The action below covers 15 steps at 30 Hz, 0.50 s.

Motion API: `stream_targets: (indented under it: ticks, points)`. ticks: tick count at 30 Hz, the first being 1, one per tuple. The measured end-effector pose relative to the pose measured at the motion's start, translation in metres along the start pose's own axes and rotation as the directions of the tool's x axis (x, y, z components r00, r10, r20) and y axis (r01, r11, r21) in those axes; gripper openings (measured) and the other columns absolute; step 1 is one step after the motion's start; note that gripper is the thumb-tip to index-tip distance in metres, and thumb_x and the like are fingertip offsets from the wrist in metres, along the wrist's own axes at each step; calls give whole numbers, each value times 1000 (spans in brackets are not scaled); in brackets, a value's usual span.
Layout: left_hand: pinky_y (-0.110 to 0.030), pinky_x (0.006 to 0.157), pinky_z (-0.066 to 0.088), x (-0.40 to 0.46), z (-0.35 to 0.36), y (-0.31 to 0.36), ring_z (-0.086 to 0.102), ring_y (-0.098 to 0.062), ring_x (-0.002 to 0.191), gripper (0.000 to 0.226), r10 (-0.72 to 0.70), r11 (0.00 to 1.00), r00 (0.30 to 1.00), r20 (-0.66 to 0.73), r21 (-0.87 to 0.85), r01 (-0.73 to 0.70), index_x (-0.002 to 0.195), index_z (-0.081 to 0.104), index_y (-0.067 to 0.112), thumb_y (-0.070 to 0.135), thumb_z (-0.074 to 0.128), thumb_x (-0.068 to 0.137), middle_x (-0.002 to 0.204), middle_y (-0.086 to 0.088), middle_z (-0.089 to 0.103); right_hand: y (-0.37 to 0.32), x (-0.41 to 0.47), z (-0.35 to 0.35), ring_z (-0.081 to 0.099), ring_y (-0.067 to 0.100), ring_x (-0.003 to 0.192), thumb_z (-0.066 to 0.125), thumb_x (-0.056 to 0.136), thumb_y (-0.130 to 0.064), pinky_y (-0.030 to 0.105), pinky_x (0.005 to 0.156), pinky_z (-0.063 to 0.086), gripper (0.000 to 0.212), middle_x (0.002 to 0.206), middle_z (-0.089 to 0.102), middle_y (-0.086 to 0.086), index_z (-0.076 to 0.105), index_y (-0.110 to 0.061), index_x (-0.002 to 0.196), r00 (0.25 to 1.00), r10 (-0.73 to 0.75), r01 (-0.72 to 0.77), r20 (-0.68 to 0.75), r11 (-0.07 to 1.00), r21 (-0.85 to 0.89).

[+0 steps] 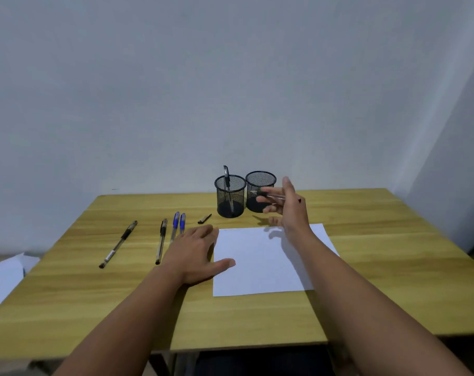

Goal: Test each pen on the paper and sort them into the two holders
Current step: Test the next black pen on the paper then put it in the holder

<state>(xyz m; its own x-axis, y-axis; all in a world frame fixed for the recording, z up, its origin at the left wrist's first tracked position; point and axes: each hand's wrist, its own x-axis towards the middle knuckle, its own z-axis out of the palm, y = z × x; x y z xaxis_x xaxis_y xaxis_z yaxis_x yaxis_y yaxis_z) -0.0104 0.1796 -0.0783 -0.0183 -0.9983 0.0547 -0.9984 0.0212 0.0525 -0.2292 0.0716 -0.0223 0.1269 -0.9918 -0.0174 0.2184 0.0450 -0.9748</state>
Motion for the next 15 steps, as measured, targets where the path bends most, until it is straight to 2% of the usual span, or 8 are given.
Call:
stream_targets:
  ticks: [1,3,4,7,10,15]
  points:
    - [-47,119,30,1,-2,0,29,-22,149,104,-4,1000,1000,-26,0,4,157,31,29,95,20,77,164,3,31,-2,1,-1,54,9,47,45,112,-47,21,49,40,50,79,78,7,79,-13,98,1000,-7,7,3,1000,-15]
    - [-48,112,38,7,-5,-4,40,-24,142,94,-33,999,994,-106,-17,31,151,43,29,89,16,83,156,1,43,-5,3,-3,51,10,47,56,110,-31,24,50,39,28,73,71,4,73,-14,96,997,-71,71,-7,996,-45]
    - [-47,108,42,13,-7,-6,45,-24,136,83,-59,998,986,-156,-32,54,146,50,28,81,21,88,151,0,49,-5,4,-4,51,10,48,63,107,-26,24,49,40,18,72,71,3,70,-16,93,995,-102,102,-2,993,-58]
    - [-44,96,47,33,-12,-15,53,-27,122,51,-144,989,961,-238,-12,146,135,61,26,55,42,97,135,-1,59,-5,8,-6,56,9,52,75,100,-22,21,46,44,15,78,77,2,69,-19,86,992,-122,125,37,988,-91]
    - [-46,93,48,52,-15,-24,54,-30,121,45,-235,972,956,-177,-11,237,133,62,22,46,47,99,132,-5,59,-4,12,-5,57,8,54,76,99,-18,20,46,45,11,88,81,3,73,-19,88,992,-100,108,70,987,-119]
    - [-46,94,48,77,-8,-34,54,-32,121,43,-309,951,947,-93,-40,306,127,68,22,48,48,100,130,-7,58,2,26,-3,59,4,50,76,96,-6,17,43,42,13,98,80,12,72,-18,93,986,-110,135,127,969,-207]
